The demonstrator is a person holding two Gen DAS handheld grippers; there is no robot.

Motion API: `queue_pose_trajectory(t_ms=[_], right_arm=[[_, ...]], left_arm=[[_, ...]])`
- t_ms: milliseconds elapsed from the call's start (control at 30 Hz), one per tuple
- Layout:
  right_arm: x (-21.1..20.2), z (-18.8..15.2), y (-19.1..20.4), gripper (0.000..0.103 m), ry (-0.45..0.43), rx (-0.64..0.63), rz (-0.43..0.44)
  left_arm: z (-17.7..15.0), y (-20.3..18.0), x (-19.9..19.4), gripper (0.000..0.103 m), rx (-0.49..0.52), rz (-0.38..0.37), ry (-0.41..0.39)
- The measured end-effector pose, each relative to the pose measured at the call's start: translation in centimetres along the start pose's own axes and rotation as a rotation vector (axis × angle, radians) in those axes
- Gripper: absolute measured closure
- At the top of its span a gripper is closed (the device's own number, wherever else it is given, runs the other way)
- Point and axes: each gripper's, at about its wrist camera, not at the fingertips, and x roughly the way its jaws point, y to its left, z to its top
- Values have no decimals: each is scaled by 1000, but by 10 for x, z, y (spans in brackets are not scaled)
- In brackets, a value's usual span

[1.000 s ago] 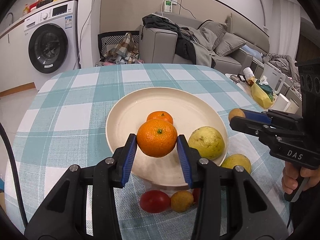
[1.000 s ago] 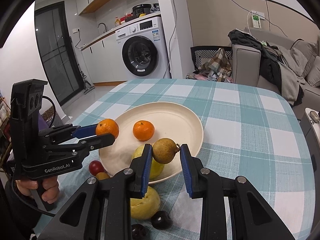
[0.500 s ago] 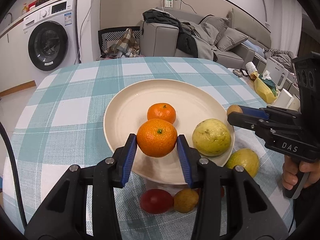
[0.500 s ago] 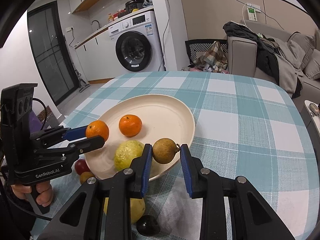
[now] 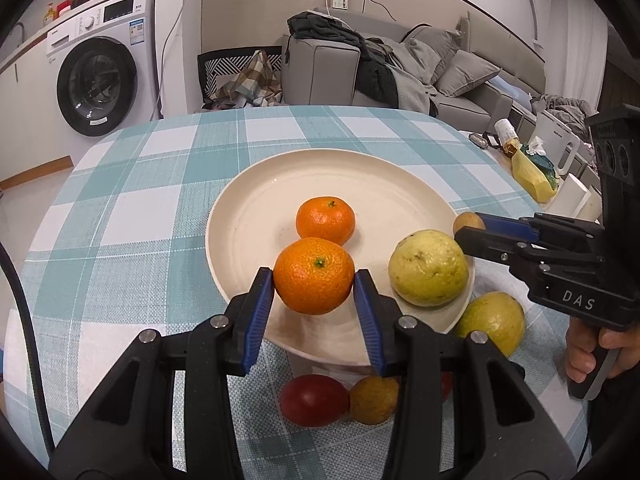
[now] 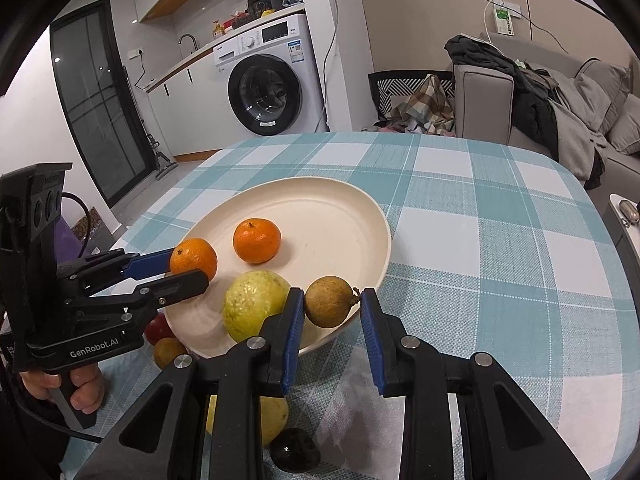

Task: Organize fruits
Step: 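Release the orange onto the plate with the left tool while the right tool releases the brown fruit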

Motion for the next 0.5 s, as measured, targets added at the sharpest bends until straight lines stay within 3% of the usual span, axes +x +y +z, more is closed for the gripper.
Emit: queue_pose_trajectory(t_ms=[400,500], right_arm=[[-3,-2,-4,67,-12,19,-20],[-4,-2,-6,58,-17,26,-17]], left_arm=[[-2,-3,-9,64,13,10,-36],[-4,-5,-11,55,14,10,-28]])
